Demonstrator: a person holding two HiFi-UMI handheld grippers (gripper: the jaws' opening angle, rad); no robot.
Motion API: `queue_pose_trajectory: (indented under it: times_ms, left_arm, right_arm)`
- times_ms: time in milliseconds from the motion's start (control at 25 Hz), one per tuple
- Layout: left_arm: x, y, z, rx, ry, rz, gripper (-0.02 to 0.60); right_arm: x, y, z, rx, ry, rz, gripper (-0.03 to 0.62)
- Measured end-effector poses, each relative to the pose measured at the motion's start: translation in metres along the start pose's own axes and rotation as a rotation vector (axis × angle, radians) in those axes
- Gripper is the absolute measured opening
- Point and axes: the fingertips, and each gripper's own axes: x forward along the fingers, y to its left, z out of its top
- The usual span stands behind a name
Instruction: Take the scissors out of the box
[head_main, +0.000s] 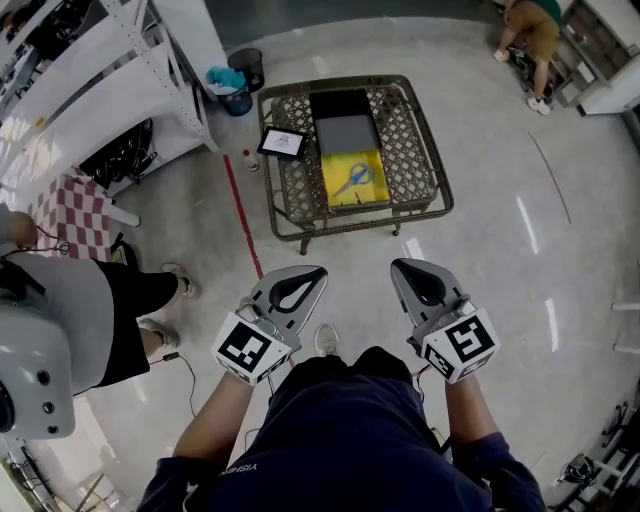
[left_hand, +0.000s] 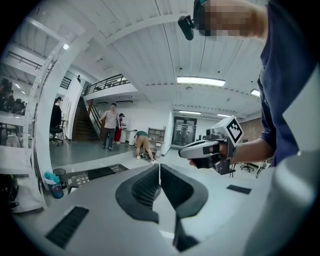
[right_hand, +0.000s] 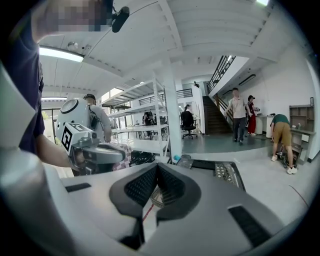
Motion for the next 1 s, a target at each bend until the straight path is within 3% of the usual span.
queue_pose_trajectory:
  times_ms: [480, 1000]
  left_arm:
    - [0.043, 0.046, 0.001, -0.017, 0.031, 0.021, 0.026]
    - [0.155, 0.117, 0.005, -0.05, 0.077, 0.11, 0.026]
  right_arm:
    - [0.045, -0.048, 0.008, 0.011, 0.012, 0.03, 0.018]
    - [0.111, -0.159, 0.011, 0.02, 0.048, 0.15, 0.018]
